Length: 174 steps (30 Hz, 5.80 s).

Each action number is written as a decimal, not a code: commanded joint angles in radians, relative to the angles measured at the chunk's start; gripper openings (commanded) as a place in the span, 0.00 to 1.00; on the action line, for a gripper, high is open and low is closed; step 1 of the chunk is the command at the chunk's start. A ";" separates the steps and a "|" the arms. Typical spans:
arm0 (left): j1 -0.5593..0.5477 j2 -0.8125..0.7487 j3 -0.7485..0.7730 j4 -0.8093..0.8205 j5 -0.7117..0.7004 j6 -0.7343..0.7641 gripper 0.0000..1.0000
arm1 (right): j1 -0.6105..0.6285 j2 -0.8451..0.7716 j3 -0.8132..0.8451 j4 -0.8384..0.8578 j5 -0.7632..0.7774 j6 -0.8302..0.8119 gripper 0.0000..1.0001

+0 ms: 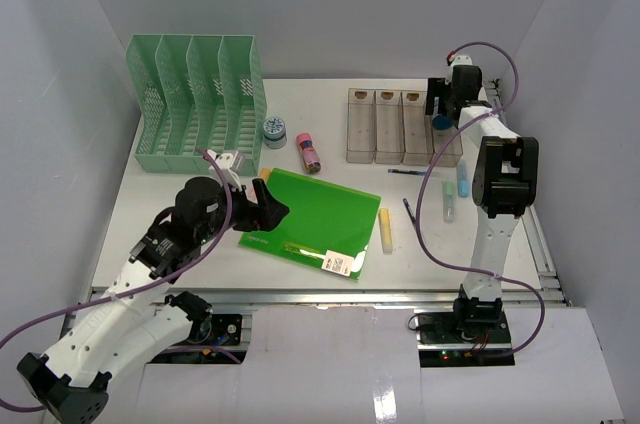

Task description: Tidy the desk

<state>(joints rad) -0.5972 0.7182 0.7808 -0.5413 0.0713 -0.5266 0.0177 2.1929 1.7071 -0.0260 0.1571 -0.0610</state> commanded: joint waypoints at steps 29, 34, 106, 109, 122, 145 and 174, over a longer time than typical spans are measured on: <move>0.008 1.053 0.744 -0.122 -0.569 0.080 0.96 | -0.102 -1.122 -0.948 -0.098 -1.431 -0.165 0.98; 0.043 1.215 0.885 -0.143 -0.568 0.108 0.96 | -0.102 -1.187 -1.017 -0.023 -1.407 -0.128 0.97; 0.199 0.833 0.679 0.088 0.210 -0.088 0.00 | 0.009 -1.148 -0.920 -0.376 -1.426 -0.625 0.98; 0.200 0.702 0.497 0.237 0.368 -0.164 0.00 | 0.144 -1.262 -0.968 -0.148 -1.324 -0.504 0.95; 0.177 0.562 0.113 0.719 0.764 -0.458 0.00 | 0.319 -1.239 -0.922 0.209 -1.167 -0.095 0.91; 0.094 0.711 0.120 0.957 0.749 -0.636 0.00 | 0.518 -1.116 -0.884 0.210 -0.718 0.216 0.90; 0.113 0.701 0.149 0.844 0.709 -0.599 0.91 | 0.487 -1.097 -0.901 0.193 -0.904 0.046 0.08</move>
<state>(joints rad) -0.5011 1.4521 0.8822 0.3810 0.8110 -1.1785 0.5218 1.1547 0.8038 0.1613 -0.6533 0.1027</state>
